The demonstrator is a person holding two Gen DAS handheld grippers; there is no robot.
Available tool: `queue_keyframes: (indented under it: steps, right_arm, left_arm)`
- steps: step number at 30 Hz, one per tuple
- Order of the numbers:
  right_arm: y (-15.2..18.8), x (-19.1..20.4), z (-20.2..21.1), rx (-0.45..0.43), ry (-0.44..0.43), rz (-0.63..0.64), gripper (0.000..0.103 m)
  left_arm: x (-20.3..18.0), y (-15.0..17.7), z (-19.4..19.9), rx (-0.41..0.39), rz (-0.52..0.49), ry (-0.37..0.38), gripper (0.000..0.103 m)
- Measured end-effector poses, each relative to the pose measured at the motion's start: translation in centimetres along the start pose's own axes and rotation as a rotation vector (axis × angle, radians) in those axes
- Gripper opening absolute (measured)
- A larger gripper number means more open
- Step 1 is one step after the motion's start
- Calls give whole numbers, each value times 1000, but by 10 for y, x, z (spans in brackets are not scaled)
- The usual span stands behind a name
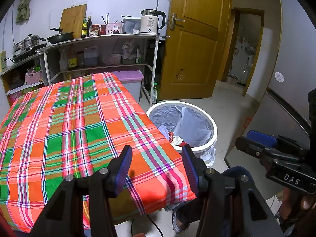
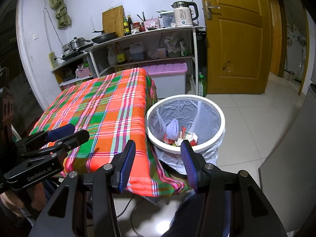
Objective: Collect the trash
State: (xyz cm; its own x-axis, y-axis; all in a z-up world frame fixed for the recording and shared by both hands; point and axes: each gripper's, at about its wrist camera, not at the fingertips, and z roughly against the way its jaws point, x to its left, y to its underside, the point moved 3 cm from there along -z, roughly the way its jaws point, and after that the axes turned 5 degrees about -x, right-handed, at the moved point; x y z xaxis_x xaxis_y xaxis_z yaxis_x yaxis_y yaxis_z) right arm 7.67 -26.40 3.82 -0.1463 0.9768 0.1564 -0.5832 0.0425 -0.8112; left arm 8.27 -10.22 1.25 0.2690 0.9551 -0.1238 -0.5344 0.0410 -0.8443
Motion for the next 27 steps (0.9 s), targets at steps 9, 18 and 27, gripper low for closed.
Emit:
queue_keyframes:
  steps: [9, 18, 27]
  right_arm:
    - [0, -1, -1, 2, 0, -1, 49]
    - [0, -3, -1, 3, 0, -1, 48]
    - [0, -4, -1, 4, 1, -3, 49]
  left_arm:
    - [0, 1, -1, 6, -4, -6, 54]
    - [0, 2, -2, 3, -11, -17, 54]
    - [-2, 3, -2, 10, -18, -22, 54]
